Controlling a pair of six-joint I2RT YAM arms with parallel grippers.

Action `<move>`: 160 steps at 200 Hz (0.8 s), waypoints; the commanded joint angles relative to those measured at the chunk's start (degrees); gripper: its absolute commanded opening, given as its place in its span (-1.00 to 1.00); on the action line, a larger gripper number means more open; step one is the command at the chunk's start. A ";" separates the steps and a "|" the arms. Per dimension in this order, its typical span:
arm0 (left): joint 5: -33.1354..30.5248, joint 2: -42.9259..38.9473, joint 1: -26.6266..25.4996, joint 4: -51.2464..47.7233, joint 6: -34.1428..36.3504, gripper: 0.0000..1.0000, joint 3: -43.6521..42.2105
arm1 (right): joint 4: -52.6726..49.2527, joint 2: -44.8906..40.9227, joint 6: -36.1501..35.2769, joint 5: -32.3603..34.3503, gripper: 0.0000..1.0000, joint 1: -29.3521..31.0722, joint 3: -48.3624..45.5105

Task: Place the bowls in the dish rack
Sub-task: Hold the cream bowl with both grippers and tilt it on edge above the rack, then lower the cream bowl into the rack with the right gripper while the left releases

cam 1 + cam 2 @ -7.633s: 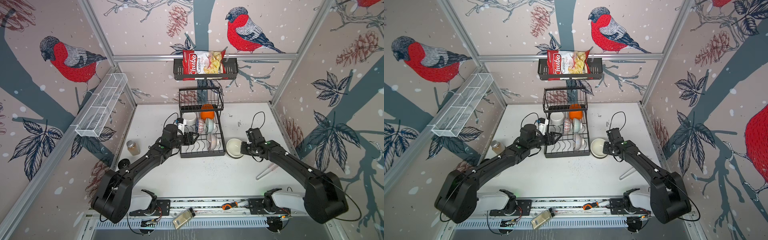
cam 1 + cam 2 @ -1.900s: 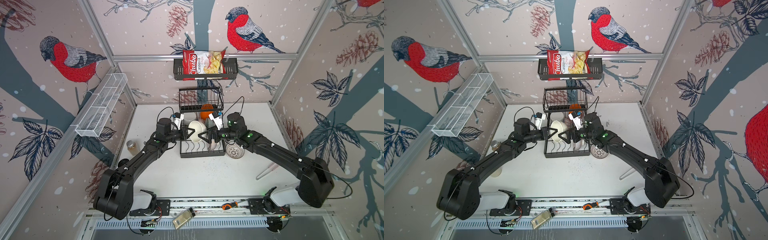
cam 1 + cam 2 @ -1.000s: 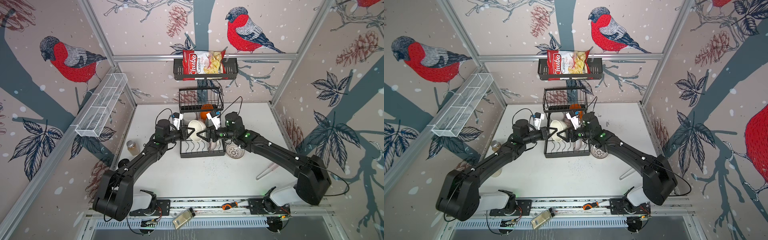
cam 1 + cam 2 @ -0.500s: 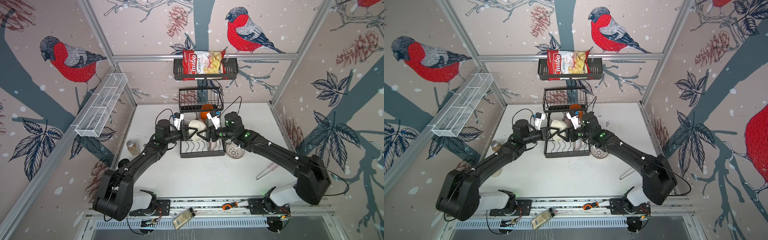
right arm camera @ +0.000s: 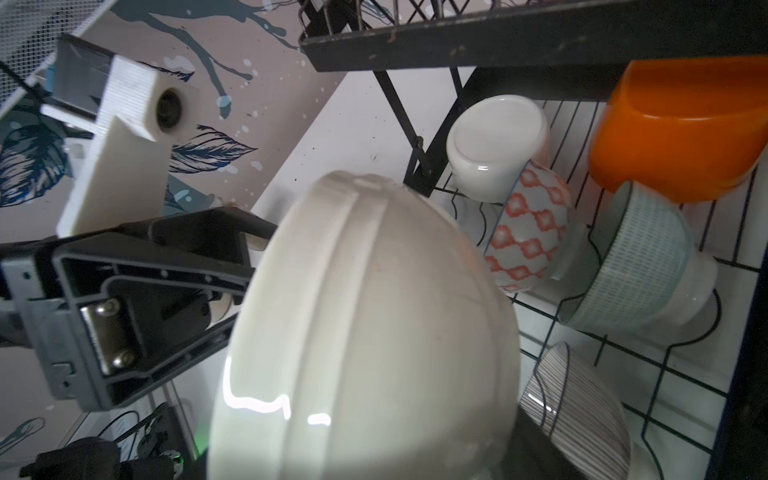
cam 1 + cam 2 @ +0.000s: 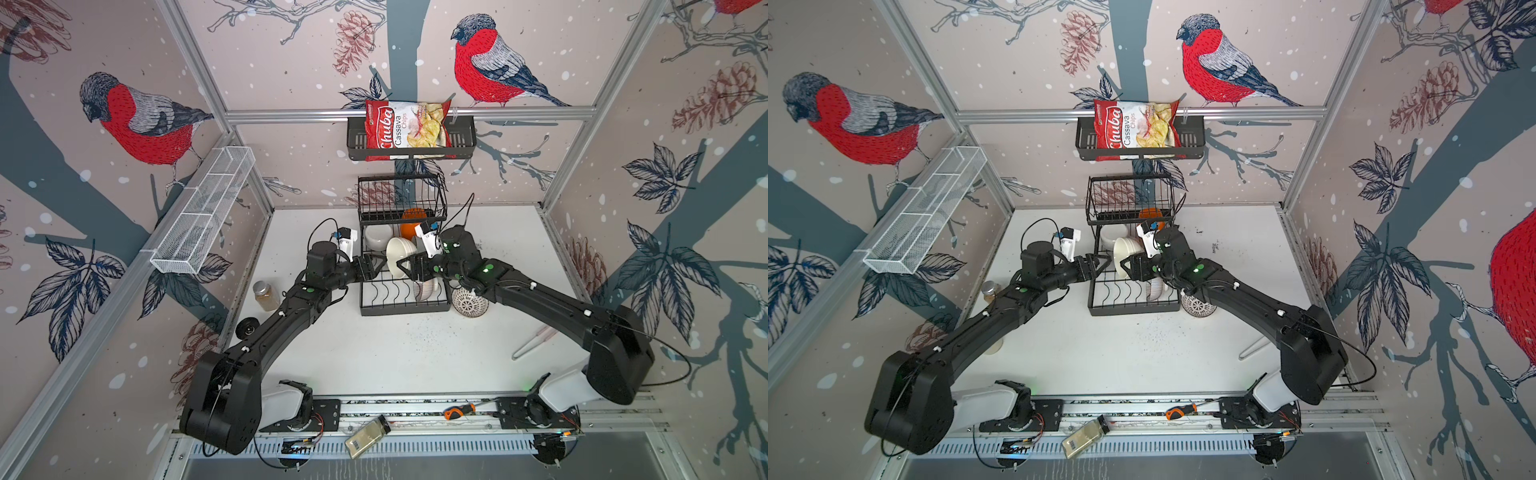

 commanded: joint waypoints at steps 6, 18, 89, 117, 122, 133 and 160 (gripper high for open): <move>-7.76 -2.02 0.70 -3.30 1.25 0.46 -0.94 | -0.70 1.70 -0.46 8.91 0.15 2.14 2.48; -10.63 -2.81 0.88 -4.06 0.88 0.47 -1.39 | -1.73 3.13 -0.67 11.62 0.15 3.40 3.75; -14.30 -5.48 2.37 -6.01 0.50 0.50 -3.16 | -3.74 11.54 1.75 22.06 0.13 7.63 10.23; -15.15 -6.29 2.56 -6.30 0.66 0.50 -3.77 | -3.61 14.74 2.10 23.01 0.15 7.98 12.78; -15.35 -6.45 2.70 -6.45 0.66 0.50 -3.86 | -3.52 15.29 2.06 23.23 0.14 8.07 13.30; -15.46 -6.80 2.82 -6.48 0.74 0.51 -4.12 | -3.53 16.47 2.06 23.93 0.15 8.27 14.30; -16.13 -7.71 3.02 -7.24 0.90 0.50 -4.56 | -3.77 19.31 1.98 26.13 0.16 8.90 17.06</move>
